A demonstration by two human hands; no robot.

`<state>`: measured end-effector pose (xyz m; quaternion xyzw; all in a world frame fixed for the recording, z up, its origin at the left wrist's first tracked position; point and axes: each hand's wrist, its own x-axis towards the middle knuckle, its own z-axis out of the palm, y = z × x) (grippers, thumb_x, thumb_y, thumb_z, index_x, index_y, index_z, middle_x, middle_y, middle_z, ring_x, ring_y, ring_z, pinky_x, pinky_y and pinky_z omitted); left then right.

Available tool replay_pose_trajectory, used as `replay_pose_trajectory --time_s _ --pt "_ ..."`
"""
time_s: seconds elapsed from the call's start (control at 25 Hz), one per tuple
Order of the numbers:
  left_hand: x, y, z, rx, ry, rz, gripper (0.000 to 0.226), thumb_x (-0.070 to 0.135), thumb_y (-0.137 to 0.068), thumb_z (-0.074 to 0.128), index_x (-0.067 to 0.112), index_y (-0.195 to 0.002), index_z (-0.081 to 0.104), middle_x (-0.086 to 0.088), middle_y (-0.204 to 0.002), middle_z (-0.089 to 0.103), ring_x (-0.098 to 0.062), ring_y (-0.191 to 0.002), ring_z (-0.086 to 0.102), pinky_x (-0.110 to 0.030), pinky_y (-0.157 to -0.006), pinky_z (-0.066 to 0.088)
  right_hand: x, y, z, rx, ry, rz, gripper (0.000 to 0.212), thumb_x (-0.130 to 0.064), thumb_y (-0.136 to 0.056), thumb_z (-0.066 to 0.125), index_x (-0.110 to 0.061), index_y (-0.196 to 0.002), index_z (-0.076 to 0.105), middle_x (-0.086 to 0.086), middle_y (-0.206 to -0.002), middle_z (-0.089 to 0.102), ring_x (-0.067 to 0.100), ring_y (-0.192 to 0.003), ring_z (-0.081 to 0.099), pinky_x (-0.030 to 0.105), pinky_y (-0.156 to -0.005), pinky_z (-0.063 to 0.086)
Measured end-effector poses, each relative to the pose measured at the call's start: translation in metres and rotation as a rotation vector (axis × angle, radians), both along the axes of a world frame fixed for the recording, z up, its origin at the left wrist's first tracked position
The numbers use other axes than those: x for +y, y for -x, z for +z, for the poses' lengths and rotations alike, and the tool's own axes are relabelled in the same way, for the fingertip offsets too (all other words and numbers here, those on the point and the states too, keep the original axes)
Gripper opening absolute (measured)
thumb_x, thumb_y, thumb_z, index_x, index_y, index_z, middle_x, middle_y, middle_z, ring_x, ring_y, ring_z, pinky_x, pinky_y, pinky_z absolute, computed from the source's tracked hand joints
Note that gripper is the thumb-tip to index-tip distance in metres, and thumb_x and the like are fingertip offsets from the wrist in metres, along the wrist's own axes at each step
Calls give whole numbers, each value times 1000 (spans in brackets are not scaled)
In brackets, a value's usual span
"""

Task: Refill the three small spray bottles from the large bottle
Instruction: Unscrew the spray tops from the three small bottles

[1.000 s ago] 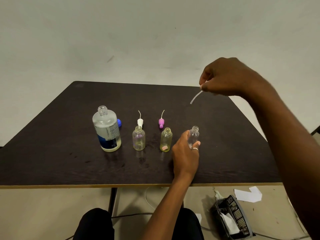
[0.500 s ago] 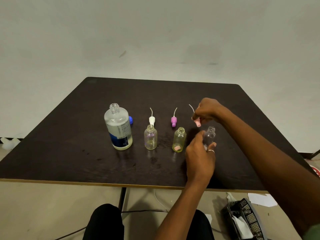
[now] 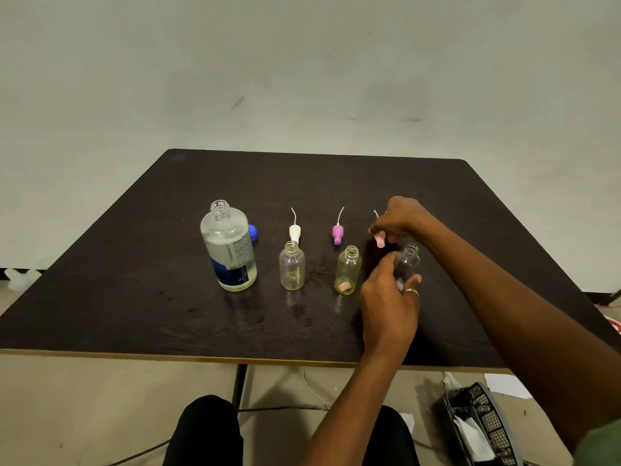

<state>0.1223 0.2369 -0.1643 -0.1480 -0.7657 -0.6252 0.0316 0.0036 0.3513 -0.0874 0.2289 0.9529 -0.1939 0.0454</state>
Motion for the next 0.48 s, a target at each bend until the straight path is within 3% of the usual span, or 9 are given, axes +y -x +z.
replay_pose_trajectory --time_s 0.24,0.48 --pt "-1 0 0 11 14 -12 45 24 -89 71 28 -132 56 10 -125 64 -4 -113 61 -25 -94 54 2 0 -3 3 29 2 28 -32 -85 71 -11 -71 59 2 -66 61 10 -53 58 19 -46 39" --pt "-1 -1 0 29 11 -3 44 21 -89 72 27 -130 57 10 -122 65 -4 -108 62 -23 -91 54 5 1 -4 13 21 30 28 -34 -83 72 -10 -75 61 6 -75 67 15 -61 65 23 -54 49"
